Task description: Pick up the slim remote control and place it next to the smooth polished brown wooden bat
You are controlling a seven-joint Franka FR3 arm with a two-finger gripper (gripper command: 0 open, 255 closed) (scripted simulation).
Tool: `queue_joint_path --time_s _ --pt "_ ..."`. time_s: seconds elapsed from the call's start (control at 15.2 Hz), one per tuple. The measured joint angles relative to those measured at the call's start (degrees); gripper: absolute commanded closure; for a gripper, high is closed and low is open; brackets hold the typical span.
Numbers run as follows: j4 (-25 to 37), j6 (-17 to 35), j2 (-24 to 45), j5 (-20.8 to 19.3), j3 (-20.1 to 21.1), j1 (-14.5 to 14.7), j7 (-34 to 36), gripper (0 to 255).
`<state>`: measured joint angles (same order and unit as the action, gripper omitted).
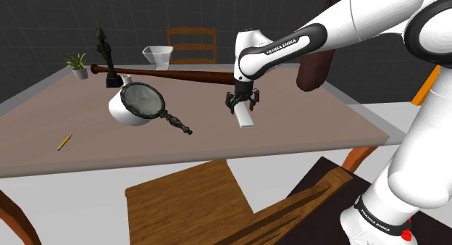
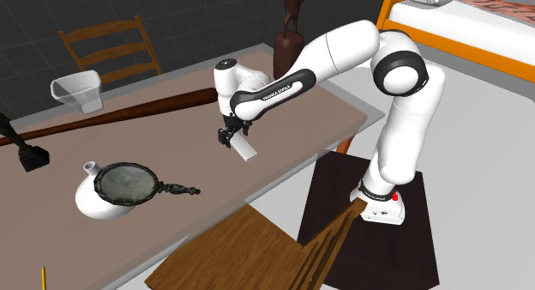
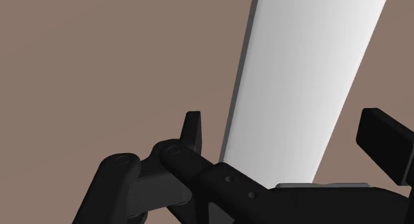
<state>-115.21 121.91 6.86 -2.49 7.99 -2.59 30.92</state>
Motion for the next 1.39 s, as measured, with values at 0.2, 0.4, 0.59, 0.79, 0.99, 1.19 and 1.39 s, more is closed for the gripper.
queue_joint_path --time_s 0.2,0.4,0.59,0.79,0.99,1.19,1.39 --pt "0.01 0.00 -0.01 0.00 0.00 0.00 0.00 255" --pt "0.01 -0.01 -0.01 0.00 0.00 0.00 0.01 255" --pt "0.02 -0.01 -0.01 0.00 0.00 0.00 0.01 255" --pt "0.16 -0.35 -0.19 0.04 0.00 -0.01 -0.03 255" --pt "1.44 -2.23 -0.80 0.18 0.03 0.00 -0.14 255" --pt "2.47 -4.29 -1.86 0.39 0.06 -0.02 -0.28 255" --pt "4.14 -6.50 -2.40 0.51 0.07 -0.02 -0.39 255"
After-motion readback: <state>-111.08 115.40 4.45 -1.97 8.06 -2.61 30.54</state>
